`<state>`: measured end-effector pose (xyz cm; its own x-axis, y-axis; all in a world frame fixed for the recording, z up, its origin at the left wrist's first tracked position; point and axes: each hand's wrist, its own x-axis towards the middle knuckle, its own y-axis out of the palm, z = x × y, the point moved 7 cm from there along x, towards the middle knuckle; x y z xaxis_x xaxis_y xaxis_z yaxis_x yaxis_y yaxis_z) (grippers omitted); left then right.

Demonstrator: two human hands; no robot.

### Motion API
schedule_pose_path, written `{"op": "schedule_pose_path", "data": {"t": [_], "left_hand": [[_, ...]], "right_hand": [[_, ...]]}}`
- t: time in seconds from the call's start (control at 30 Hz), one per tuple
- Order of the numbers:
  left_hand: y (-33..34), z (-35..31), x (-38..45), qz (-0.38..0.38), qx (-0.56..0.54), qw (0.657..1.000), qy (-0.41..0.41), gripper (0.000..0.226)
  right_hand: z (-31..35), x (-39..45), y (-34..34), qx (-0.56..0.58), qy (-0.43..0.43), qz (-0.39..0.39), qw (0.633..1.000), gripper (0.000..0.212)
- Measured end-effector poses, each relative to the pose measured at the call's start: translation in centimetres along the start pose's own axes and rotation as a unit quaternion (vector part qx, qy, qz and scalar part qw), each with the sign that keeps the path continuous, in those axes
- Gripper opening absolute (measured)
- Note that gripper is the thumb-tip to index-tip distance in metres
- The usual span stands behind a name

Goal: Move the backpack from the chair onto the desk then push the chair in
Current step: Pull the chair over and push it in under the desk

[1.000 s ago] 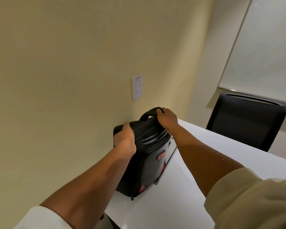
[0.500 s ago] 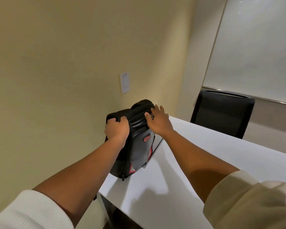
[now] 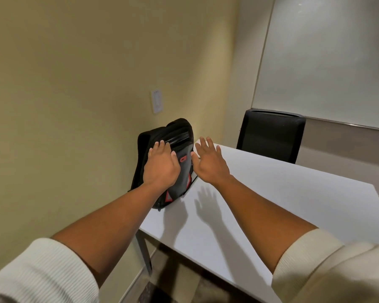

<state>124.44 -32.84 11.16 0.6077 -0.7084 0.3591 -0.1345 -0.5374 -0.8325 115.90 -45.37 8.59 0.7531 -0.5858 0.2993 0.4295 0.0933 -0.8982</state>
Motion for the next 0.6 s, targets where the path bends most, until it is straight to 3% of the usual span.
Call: {"op": "schedule_pose_path", "data": {"t": [0.6], "left_hand": [[-3.2, -4.6, -20.0, 0.048, 0.03, 0.997, 0.062, 0.051]], "right_hand": [[4.6, -23.9, -5.1, -0.016, 0.059, -0.035, 0.998, 0.053]]}}
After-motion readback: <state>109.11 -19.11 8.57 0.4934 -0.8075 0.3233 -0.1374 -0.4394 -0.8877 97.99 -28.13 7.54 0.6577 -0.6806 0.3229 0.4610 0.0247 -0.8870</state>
